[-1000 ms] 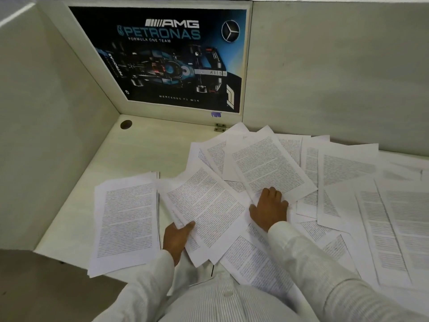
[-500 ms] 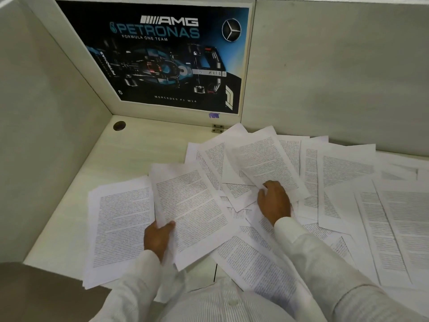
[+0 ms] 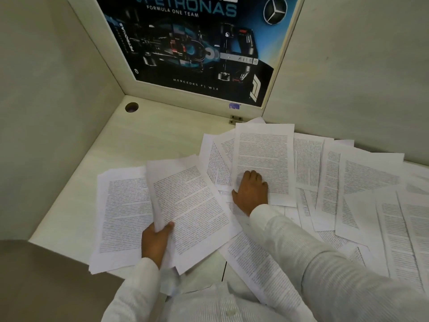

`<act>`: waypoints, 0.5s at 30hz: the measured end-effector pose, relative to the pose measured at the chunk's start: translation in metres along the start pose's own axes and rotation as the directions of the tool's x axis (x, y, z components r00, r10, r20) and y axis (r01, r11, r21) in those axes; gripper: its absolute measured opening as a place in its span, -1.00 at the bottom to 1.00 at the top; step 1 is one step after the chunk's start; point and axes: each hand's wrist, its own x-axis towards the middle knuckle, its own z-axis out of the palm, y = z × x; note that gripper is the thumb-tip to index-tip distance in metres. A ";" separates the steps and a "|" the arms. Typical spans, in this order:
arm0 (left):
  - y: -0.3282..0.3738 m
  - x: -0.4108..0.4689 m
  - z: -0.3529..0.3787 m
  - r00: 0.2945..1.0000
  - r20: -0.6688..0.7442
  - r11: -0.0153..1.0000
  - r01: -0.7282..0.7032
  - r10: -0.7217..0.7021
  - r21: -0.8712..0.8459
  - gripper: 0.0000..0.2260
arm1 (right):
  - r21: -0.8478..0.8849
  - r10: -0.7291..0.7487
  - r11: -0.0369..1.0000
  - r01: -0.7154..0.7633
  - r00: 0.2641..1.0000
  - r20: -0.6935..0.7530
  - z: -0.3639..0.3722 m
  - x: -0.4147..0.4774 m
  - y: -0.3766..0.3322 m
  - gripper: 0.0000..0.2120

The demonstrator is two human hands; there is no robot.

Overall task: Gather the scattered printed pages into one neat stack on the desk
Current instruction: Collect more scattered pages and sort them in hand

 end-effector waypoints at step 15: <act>-0.003 -0.005 -0.006 0.989 0.149 0.997 0.017 -0.007 -0.071 -0.70 | 0.661 0.172 0.736 -0.146 0.985 0.027 -0.057 -0.026 0.044 -0.79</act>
